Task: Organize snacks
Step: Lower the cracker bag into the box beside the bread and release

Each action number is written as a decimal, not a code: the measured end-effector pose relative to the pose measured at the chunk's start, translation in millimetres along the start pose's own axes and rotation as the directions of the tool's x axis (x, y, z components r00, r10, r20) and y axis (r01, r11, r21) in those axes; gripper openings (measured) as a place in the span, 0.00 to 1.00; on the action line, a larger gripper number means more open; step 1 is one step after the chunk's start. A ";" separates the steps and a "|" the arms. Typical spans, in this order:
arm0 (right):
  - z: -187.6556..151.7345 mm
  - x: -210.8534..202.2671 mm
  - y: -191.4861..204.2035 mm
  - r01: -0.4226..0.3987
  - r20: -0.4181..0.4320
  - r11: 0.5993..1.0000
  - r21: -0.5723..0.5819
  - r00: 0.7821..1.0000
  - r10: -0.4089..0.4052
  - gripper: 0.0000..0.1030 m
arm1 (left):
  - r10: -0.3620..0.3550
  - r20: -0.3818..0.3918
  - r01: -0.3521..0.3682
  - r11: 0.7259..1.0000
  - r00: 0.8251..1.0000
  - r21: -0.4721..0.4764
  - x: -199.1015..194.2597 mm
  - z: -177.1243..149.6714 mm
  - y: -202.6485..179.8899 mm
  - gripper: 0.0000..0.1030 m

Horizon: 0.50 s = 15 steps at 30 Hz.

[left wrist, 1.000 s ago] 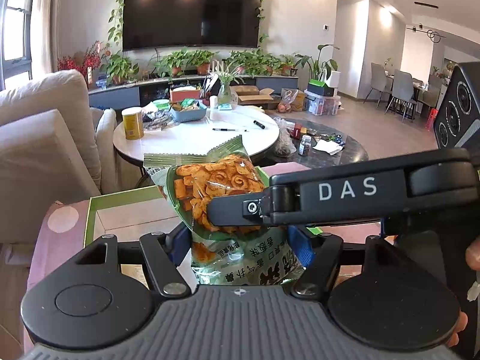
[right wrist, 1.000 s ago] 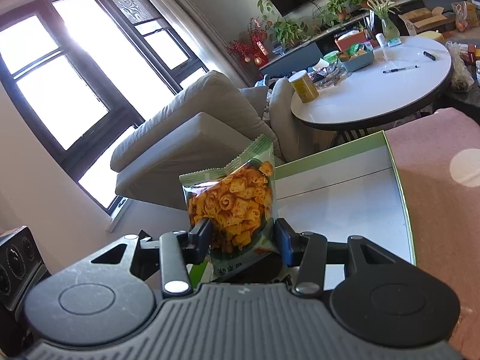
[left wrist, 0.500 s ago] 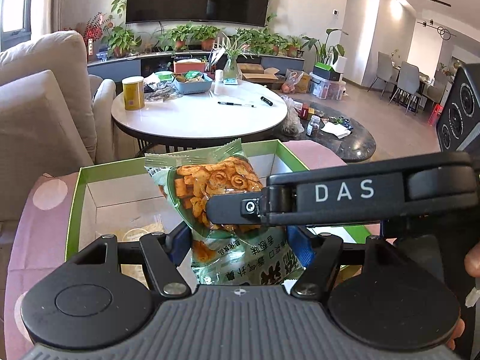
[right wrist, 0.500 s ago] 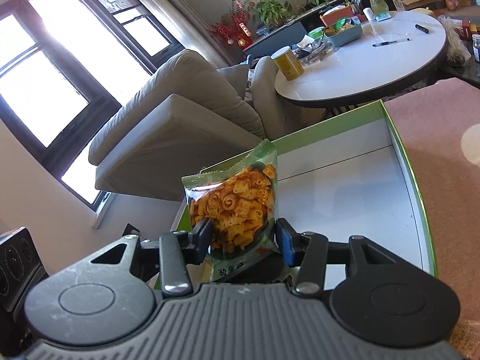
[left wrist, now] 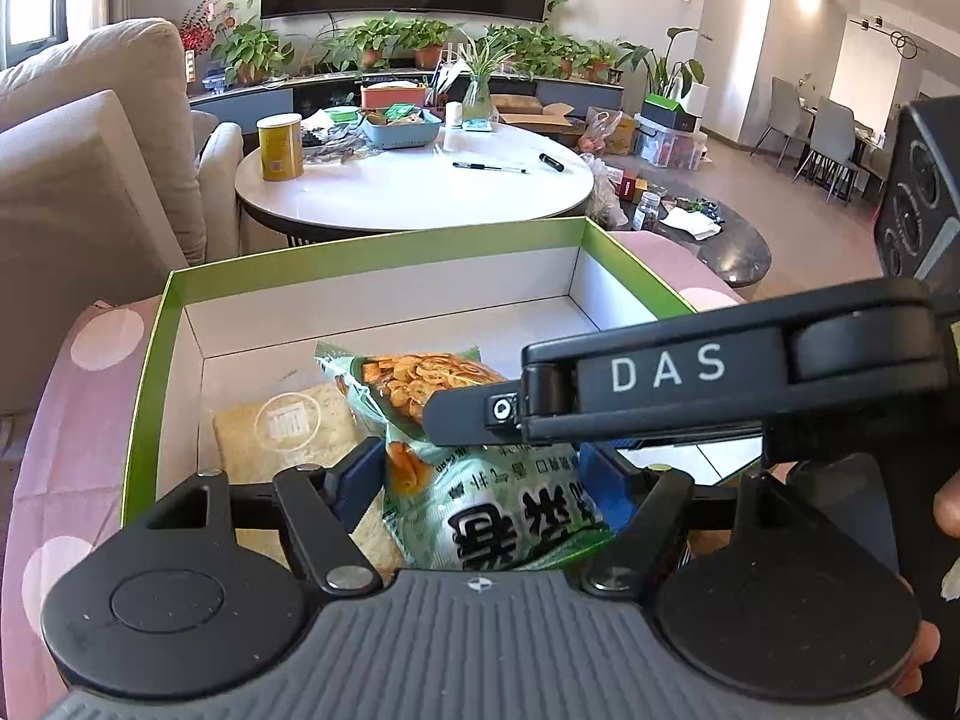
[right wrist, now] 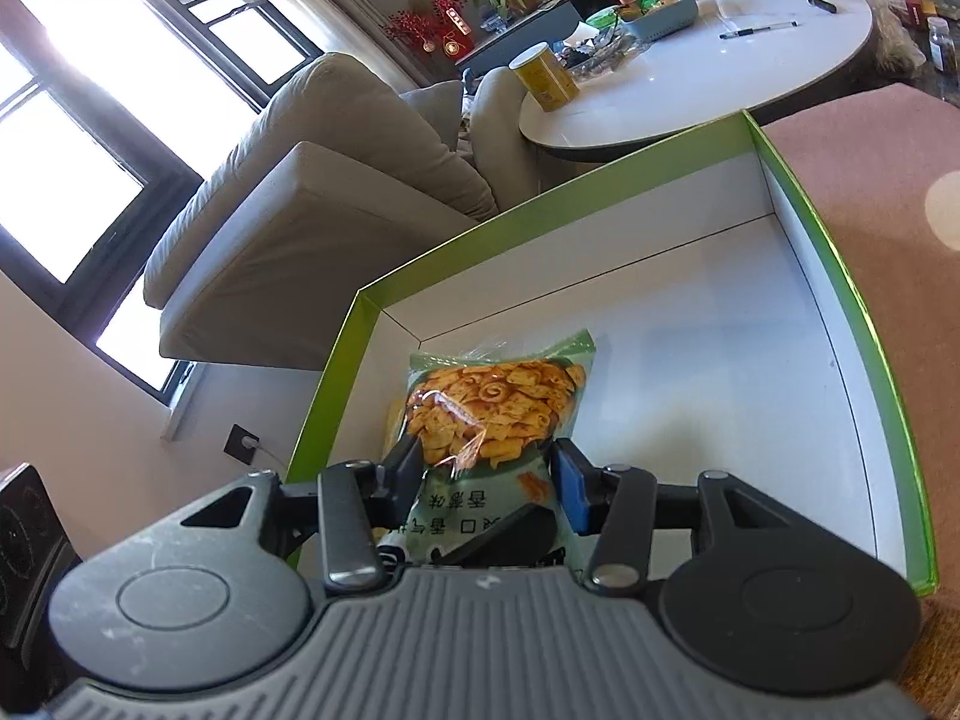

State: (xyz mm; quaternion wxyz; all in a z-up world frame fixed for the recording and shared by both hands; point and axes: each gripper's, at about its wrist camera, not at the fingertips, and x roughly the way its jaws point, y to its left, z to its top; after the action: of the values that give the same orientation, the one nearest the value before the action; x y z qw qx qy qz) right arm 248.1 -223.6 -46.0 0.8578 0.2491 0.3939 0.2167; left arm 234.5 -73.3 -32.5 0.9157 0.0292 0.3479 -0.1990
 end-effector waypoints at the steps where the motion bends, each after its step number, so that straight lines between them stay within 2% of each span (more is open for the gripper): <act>1: 0.4 -0.8 1.5 0.002 0.003 1.000 -0.009 1.000 -0.002 0.55 | 0.008 -0.003 -0.008 1.000 1.000 0.002 0.0 0.8 -0.3 0.70; 7: -0.8 -11.1 8.6 0.020 0.043 0.998 -0.059 0.999 -0.018 0.56 | 0.027 0.009 -0.027 1.000 1.000 -0.015 -7.3 -3.1 4.5 0.75; 15: -2.9 -32.5 11.5 -0.009 0.076 0.997 -0.074 0.997 0.014 0.57 | 0.057 0.049 -0.055 0.998 0.997 -0.040 -28.9 -6.7 9.1 0.78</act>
State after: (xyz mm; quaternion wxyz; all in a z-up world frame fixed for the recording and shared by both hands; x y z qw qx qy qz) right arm 224.4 -232.4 -22.3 0.8796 0.2276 0.3510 0.2263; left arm 214.2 -53.7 -19.6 0.9297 0.0162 0.3279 -0.1673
